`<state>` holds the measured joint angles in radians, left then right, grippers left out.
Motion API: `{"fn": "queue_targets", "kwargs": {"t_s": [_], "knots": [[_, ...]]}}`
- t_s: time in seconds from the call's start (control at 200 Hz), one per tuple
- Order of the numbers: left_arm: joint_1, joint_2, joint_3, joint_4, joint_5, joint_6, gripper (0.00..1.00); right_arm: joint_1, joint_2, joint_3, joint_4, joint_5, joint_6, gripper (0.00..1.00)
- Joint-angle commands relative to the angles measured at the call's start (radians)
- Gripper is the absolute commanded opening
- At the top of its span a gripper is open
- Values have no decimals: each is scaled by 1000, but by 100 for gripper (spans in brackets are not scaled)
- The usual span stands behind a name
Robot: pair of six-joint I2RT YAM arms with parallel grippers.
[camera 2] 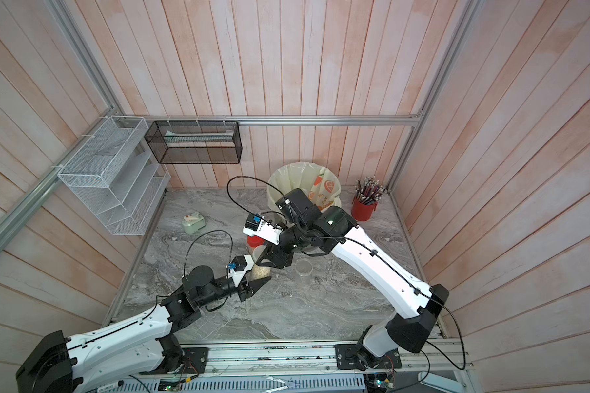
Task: Empty expired oatmeal from jars
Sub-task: Unscrew the lid from the jar.
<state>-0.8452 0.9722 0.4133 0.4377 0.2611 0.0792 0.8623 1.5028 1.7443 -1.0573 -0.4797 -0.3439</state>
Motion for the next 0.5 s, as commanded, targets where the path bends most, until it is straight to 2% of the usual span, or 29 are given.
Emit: {"fn": "queue_targets", "kwargs": {"t_s": [0.0, 0.205, 0.375, 0.495], "knots": [[-2, -37, 4, 126, 37, 19, 0, -11, 14, -8, -46, -30, -46, 57], [11, -35, 11, 126, 39, 31, 0, -14, -38, -51, 5, 19, -32, 71], [14, -10, 21, 119, 36, 45, 0, -16, -135, -113, 110, 66, -4, 89], [15, -4, 18, 119, -8, 59, 0, -32, -224, -173, 183, 81, 28, 93]]}}
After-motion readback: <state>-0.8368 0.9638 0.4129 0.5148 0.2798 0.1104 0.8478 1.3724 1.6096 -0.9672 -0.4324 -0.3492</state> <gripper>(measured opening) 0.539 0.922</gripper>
